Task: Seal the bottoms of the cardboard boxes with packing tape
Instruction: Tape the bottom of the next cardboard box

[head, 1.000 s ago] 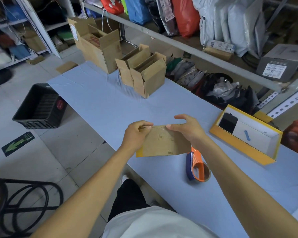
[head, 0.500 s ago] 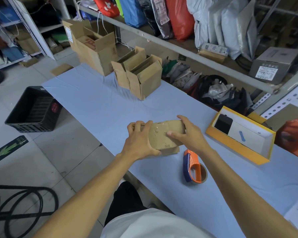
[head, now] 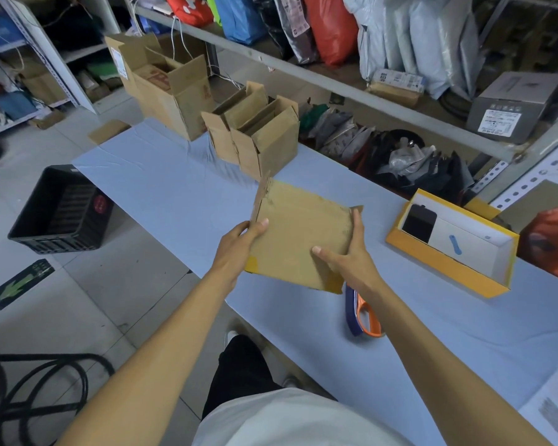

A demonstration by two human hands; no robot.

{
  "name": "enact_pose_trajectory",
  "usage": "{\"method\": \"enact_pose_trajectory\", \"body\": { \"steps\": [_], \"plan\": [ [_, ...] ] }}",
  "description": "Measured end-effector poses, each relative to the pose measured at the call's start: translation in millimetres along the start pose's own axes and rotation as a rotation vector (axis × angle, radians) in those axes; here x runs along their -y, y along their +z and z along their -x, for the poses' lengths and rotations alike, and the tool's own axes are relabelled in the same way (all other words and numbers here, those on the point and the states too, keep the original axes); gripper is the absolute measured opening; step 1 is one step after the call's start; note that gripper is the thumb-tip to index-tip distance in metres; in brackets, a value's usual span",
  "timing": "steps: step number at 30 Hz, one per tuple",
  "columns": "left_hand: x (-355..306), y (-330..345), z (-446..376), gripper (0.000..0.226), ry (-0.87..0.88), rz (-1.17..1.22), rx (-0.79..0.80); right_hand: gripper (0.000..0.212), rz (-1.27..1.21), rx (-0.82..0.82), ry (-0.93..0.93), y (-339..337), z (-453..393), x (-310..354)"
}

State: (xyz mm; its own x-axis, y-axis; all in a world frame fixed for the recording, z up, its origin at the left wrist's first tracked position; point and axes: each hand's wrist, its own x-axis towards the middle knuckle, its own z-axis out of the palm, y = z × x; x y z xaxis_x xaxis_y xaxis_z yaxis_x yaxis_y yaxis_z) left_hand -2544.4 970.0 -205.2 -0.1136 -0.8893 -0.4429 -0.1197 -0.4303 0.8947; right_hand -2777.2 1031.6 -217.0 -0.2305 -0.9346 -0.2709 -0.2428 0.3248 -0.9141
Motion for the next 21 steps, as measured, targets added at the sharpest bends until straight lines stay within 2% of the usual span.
{"method": "enact_pose_trajectory", "body": {
  "steps": [2,4,7,10,12,14,15,16,18,19,21],
  "plan": [
    [1,0,-6,0.044,0.02,-0.069,-0.029,0.123,0.012,0.003,0.002,4,3,-3],
    [4,3,-15,0.037,0.07,-0.249,-0.101,0.122,-0.012,0.004,0.007,9,7,-11],
    [8,11,-34,0.039,0.172,-0.528,-0.106,0.109,-0.01,-0.022,0.071,15,8,-22],
    [16,23,-60,0.06,0.15,-0.667,0.009,0.09,0.063,-0.068,0.148,18,7,-31],
    [19,32,-76,0.078,0.073,-0.79,0.12,0.063,0.036,-0.1,0.189,17,2,-39],
    [21,41,-89,0.09,0.03,-0.935,0.162,0.041,0.067,-0.152,0.257,12,3,-45],
    [21,46,-92,0.094,0.068,-1.022,0.138,0.037,0.151,-0.203,0.299,8,5,-49],
    [21,53,-93,0.097,0.176,-1.118,0.12,0.035,0.258,-0.283,0.339,4,8,-55],
    [24,70,-93,0.093,0.488,-1.278,0.187,0.033,0.429,-0.446,0.386,-4,18,-65],
    [27,80,-92,0.089,0.596,-1.315,0.259,0.035,0.463,-0.474,0.417,-7,23,-70],
    [36,94,-90,0.082,0.634,-1.356,0.405,0.044,0.548,-0.376,0.473,-7,32,-77]
  ]
}}
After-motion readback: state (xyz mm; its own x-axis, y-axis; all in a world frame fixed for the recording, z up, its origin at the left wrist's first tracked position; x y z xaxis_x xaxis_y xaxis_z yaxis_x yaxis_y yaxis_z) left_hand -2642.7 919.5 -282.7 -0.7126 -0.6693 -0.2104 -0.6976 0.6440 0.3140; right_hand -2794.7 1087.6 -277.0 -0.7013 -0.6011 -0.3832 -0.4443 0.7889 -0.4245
